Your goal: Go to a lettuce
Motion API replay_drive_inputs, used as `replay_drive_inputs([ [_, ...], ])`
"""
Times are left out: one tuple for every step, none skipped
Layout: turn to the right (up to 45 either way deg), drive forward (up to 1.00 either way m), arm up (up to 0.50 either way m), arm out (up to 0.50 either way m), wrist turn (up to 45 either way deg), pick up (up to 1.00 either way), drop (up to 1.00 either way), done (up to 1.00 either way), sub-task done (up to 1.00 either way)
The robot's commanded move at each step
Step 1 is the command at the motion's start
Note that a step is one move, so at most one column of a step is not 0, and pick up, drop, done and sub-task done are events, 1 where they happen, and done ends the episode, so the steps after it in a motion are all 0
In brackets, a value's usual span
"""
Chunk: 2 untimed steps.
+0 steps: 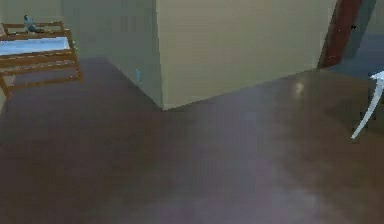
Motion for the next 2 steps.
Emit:
replay_drive_inputs([
  [30.0, 0.0, 0.0, 0.0, 0.0, 0.0, 0.0, 0.0, 0.0],
  [0.0, 1.0, 0.0, 0.0, 0.0, 0.0, 0.0, 0.0, 0.0],
])
